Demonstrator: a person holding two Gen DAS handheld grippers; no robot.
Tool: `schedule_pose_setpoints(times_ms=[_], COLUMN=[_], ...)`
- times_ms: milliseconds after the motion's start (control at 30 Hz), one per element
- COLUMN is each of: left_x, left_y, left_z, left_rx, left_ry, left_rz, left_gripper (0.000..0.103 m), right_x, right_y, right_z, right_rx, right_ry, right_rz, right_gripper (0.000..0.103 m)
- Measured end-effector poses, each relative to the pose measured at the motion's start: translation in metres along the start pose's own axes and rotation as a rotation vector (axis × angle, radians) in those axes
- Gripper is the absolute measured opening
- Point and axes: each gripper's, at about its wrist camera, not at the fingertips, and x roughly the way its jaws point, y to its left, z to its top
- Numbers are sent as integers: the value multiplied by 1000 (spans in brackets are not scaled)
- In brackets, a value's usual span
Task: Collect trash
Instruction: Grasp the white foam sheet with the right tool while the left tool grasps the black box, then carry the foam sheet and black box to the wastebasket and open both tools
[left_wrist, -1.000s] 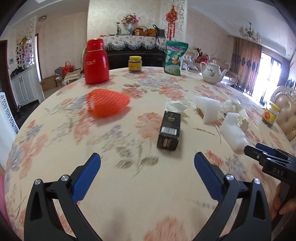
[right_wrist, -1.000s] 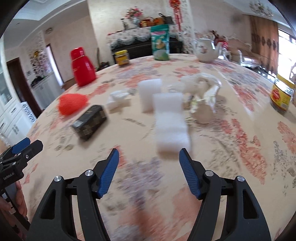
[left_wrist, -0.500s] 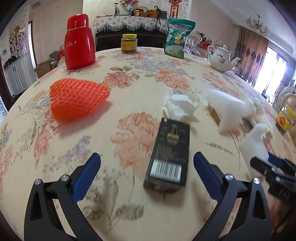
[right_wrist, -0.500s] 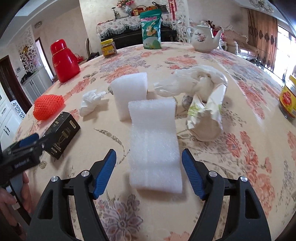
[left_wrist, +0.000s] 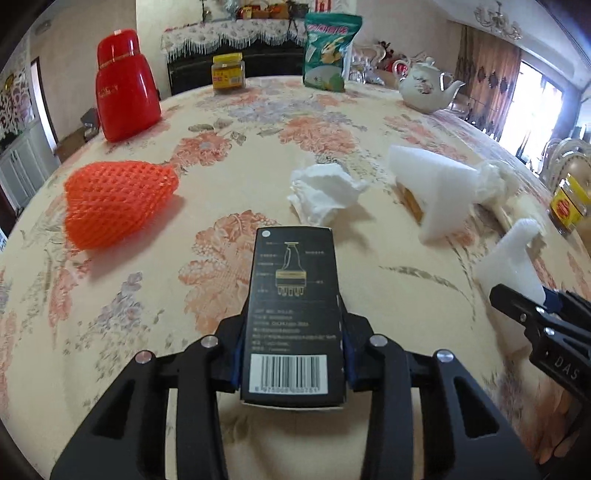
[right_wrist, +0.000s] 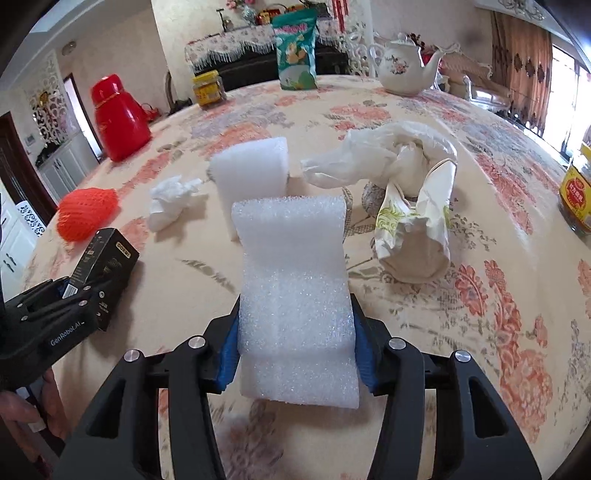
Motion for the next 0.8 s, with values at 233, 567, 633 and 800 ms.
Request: schedule_pose_setpoints(times_ms=[233,567,633,800], left_x=[-47,-117,-128,-162], left_y=[-2,2,3,7], left_z=[-35,-90,-99,-126], left_rx=[2,-24,-32,-46], left_ry=[-65,-174,-190,-250], left_rz=[-12,-22,-29,-28], left_gripper=[38,38,38,38], right_x=[-44,-101,-112,-134], right_y=[10,37,44,60], right_z=[-25,-76,-85,-102], right_rx=[2,-45,-59,-92], right_ry=[-52,-119,-132,-178], right_rz=[41,64,70,77], right_gripper=[49,49,49,49])
